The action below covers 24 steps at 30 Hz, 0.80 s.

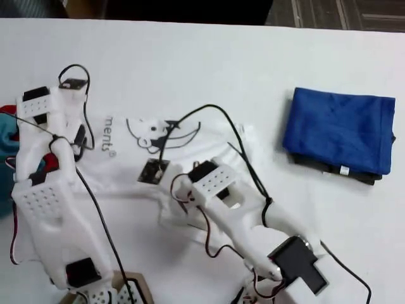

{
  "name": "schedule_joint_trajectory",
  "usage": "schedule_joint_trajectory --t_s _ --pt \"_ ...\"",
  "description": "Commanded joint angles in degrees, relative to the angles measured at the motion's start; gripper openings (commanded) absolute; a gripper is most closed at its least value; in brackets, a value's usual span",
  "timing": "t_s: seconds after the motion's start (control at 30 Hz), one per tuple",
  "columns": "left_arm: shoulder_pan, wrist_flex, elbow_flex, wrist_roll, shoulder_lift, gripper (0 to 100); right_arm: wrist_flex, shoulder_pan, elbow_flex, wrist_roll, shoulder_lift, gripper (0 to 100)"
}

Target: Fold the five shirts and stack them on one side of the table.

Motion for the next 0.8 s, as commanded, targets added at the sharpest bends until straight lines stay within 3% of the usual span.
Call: schedule_joint_trajectory --t_s 0.0,0.2,0.33,0.47,0.6,0.77 --pt "-0.35 -2.2 -1.1 0.26 0.88 3 -0.31 0.31 -1.76 0.26 -3.21 2.0" --pt "-0.35 -2.2 -1.1 0.26 0.88 3 6.73 -4.88 -2.02 0.0 -6.29 2.1" --pt "-0.35 -2.2 -1.1 0.26 0.88 3 5.93 -5.58 -2.29 0.0 -10.42 2.3" --pt "-0.35 -2.2 -1.1 0.26 0.88 3 2.59 -2.68 -2.11 0.0 -10.51 3.9" --pt "-0.35 -2.2 -1.1 0.26 0.88 3 0.84 1.45 -2.29 0.44 -7.16 13.9" --pt "-0.35 -2.2 -1.1 0.26 0.88 3 -2.68 3.38 -2.29 0.44 -0.66 9.4"
